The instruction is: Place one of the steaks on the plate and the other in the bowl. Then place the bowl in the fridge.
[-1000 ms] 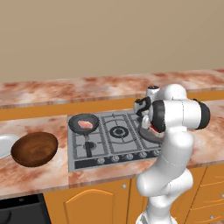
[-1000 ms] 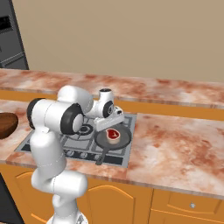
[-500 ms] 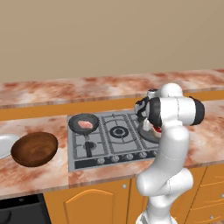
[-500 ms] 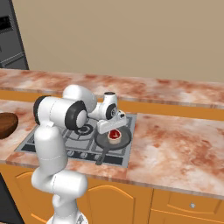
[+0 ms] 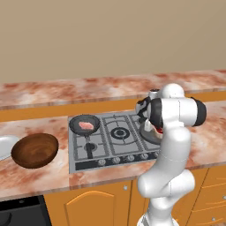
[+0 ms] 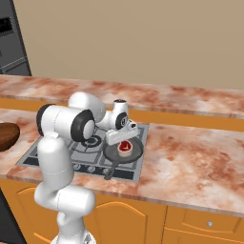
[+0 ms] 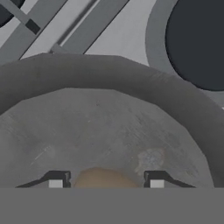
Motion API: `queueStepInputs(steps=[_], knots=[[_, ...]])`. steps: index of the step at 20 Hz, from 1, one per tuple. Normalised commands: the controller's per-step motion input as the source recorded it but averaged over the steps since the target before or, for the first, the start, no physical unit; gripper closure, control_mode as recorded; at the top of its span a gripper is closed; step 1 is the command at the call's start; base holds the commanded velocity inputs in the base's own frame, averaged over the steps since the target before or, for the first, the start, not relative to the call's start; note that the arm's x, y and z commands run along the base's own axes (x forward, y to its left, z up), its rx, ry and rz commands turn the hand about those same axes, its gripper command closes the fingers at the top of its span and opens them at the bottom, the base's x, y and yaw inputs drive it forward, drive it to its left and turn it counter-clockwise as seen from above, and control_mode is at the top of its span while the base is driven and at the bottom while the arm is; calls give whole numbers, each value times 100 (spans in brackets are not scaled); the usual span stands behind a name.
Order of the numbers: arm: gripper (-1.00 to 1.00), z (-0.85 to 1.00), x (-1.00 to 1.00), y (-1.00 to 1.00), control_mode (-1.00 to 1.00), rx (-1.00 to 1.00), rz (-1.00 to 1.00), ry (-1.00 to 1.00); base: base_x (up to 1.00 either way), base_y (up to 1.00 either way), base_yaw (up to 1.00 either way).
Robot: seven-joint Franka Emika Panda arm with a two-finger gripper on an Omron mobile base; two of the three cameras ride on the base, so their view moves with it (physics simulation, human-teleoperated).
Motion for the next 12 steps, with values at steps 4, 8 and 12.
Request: queueStepInputs(steps=[4, 8, 12], knots=[[100, 0, -19, 6, -100, 0, 0, 0, 0, 0, 0], [100, 33, -47, 14, -100, -3, 0, 0, 0, 0, 0], [100, 63, -44, 46, -100, -15, 1, 0, 0, 0, 0]])
